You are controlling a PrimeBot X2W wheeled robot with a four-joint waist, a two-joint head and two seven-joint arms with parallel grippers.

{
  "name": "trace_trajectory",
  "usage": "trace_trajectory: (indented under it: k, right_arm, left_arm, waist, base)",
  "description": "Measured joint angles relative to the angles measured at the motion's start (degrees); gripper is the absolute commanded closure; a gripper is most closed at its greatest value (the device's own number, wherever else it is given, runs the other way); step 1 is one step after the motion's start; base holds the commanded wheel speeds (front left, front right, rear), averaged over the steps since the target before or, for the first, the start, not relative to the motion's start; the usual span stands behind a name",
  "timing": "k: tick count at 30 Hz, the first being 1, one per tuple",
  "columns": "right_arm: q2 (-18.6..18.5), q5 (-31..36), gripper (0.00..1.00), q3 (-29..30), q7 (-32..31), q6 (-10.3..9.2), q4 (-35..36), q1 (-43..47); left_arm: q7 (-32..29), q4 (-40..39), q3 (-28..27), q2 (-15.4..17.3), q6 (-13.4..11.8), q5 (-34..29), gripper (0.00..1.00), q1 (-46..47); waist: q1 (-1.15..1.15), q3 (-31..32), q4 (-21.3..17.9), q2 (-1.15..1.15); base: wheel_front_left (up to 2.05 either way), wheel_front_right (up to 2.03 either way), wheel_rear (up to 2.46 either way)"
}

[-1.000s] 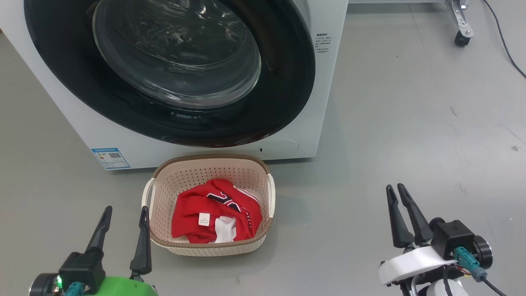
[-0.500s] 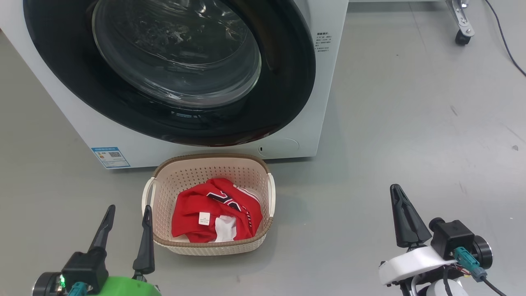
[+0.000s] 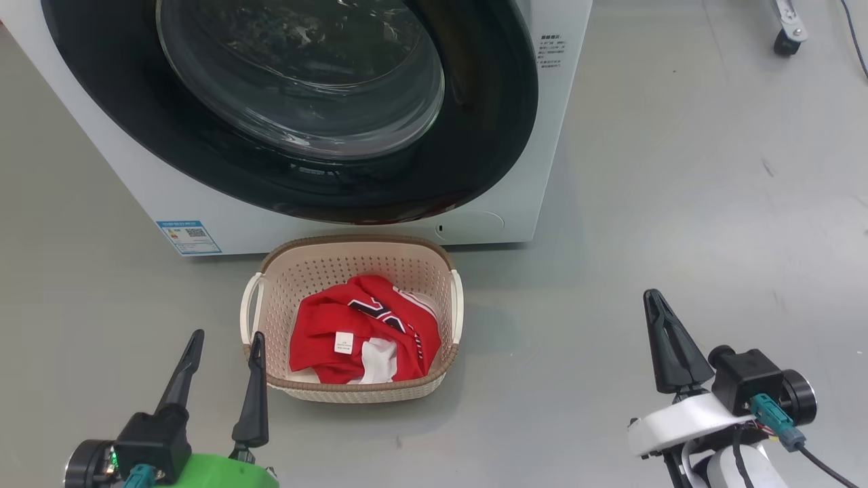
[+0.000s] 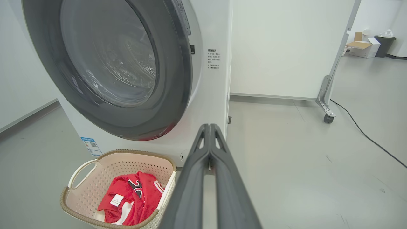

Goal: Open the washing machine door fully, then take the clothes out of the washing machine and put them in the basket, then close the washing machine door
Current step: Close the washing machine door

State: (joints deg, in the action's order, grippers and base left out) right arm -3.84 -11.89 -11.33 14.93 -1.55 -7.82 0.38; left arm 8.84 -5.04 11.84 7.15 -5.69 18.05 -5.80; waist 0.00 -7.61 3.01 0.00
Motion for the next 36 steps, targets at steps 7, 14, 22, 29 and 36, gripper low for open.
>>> trace_trajectory:
  k: [7,14,22,29,36]
  right_arm:
    - [-0.5,0.9,1.00,-0.9,0.0,1.38,0.1,-4.8]
    - [-1.8,2.2,1.00,-2.1,-0.1,3.13,0.0,-12.6]
    - [-3.0,3.0,1.00,-2.9,-1.5,5.63,-1.0,-24.9]
    - [-3.7,3.5,1.00,-3.6,-2.8,6.81,-3.4,-33.8]
    - [-3.8,3.5,1.00,-4.1,-3.8,7.48,-6.8,-40.4]
  left_arm:
    - [0.1,-1.3,0.9,-0.3,0.0,-0.1,0.00,1.3]
    - [0.3,-2.1,1.7,-0.9,0.0,-0.6,0.00,4.1]
    - [0.9,-2.3,3.2,-1.4,0.7,-1.2,0.00,7.7]
    - [1.9,-1.7,4.1,-2.3,1.3,-1.5,0.00,10.9]
    - [2.5,-0.3,5.2,-2.7,2.0,-1.6,0.00,12.5]
  waist:
    - [0.00,-2.4,0.5,0.00]
    - [0.00,-6.0,1.4,0.00]
    - [0.00,-10.2,3.0,0.00]
    - [0.00,-13.1,5.5,0.00]
    - [0.00,-15.5,8.2,0.00]
  base:
    - [0.00,0.00,0.00]
    - [0.00,0.00,0.00]
    - [0.00,0.00,0.00]
    - [0.00,0.00,0.00]
    - [0.00,0.00,0.00]
